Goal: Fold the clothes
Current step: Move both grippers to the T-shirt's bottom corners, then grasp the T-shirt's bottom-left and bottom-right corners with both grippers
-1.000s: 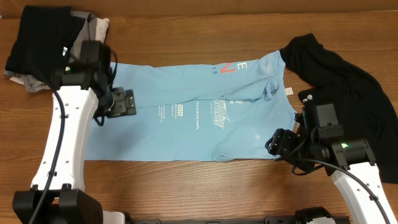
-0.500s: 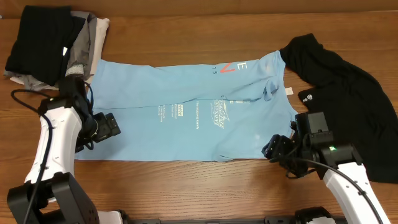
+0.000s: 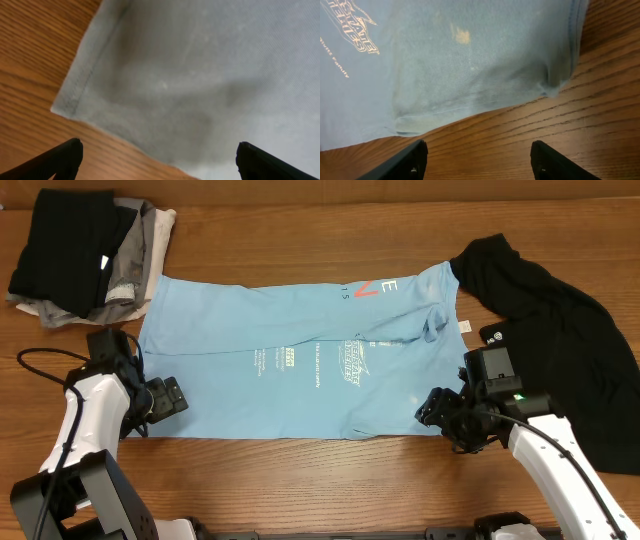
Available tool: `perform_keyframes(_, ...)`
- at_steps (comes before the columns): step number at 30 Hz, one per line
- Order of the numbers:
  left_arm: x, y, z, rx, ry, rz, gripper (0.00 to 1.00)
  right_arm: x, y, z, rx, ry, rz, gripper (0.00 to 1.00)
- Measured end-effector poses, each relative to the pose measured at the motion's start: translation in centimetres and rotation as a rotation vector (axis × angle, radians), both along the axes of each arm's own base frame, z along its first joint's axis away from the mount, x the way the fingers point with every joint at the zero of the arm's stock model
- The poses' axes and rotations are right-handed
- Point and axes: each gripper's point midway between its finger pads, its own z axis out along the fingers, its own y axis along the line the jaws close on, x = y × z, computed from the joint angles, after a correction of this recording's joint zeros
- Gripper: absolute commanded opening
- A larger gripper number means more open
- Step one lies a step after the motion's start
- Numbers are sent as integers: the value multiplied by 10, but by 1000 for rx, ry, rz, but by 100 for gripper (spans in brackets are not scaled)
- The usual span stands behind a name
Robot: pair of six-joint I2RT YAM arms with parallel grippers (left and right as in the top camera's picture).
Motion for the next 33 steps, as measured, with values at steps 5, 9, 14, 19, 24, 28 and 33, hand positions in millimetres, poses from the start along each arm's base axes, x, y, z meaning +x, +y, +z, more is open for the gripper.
perform_keyframes(5, 0, 7, -13, 53, -22, 0, 100, 0, 0, -3, -2, 12, 0, 69)
perform_keyframes(9, -8, 11, -26, 88, -20, 3, 98, 2, 0, -3, 0, 3, 0, 69)
perform_keyframes(14, -2, 15, -26, 115, -66, 0, 79, 3, 1, -2, 0, -1, 0, 69)
perform_keyframes(19, 1, 13, -28, 115, -99, 1, 69, 3, 1, -2, 0, 0, 0, 69)
perform_keyframes(24, 0, 13, -29, 115, -111, 2, 79, 3, 1, -2, 0, -1, 0, 69)
perform_keyframes(28, -2, 16, -28, 127, -110, 25, 99, 7, 1, -2, 3, -19, 1, 69)
perform_keyframes(33, -19, -4, -21, -3, 7, 42, 100, 12, 2, -1, 7, -35, -7, 69)
